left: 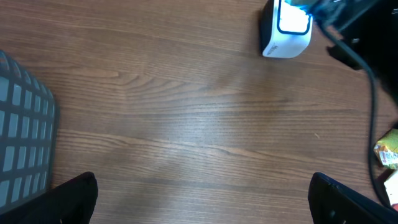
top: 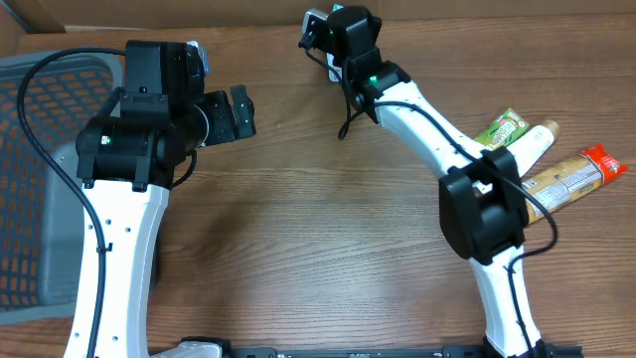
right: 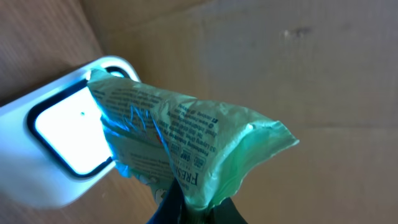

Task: Scan the item barcode
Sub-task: 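Carry the mint packet right and drop it on the pile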

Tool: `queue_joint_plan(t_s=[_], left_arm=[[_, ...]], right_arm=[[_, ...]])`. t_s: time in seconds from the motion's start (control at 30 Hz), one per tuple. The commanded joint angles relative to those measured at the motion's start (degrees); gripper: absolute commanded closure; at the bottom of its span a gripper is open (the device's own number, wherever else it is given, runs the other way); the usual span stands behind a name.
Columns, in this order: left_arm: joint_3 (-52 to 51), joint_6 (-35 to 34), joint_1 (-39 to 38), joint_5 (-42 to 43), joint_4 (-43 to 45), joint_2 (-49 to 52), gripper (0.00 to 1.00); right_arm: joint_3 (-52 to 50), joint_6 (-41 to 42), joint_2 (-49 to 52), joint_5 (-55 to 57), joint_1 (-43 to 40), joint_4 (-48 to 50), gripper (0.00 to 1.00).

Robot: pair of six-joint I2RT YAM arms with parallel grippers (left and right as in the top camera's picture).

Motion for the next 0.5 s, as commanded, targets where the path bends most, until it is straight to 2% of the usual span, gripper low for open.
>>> queue_joint_plan(t_s=[0.0,0.13,0.23,0.4,0.47], left_arm=[[0.52,0.66,-0.09,0.17,0.00,0.09,0.00],[0.52,0.66,-0.09,0.17,0.00,0.09,0.00],[0.52,0.66,-0.09,0.17,0.00,0.09,0.01],[0.52,0.66,-0.09,0.17,0.00,0.09,0.00],[0.52,0.66,-0.09,0.17,0.00,0.09,0.01]], right_arm=[[0.98,9.81,-11.78,-0.85,-0.24,-4.52,0.96],[0.98,22.99,-19.61,-7.37,-2.47,-17.16,0.96],[0.98,32.92,-25.59,-17.90,-5.88,-29.00,0.96],[0.98,46.73,-32.46,-38.91,-16.55,-49.81,0.96],[0.98,50.56,-32.94,-42.95,-21.05,-55.91,0.96]])
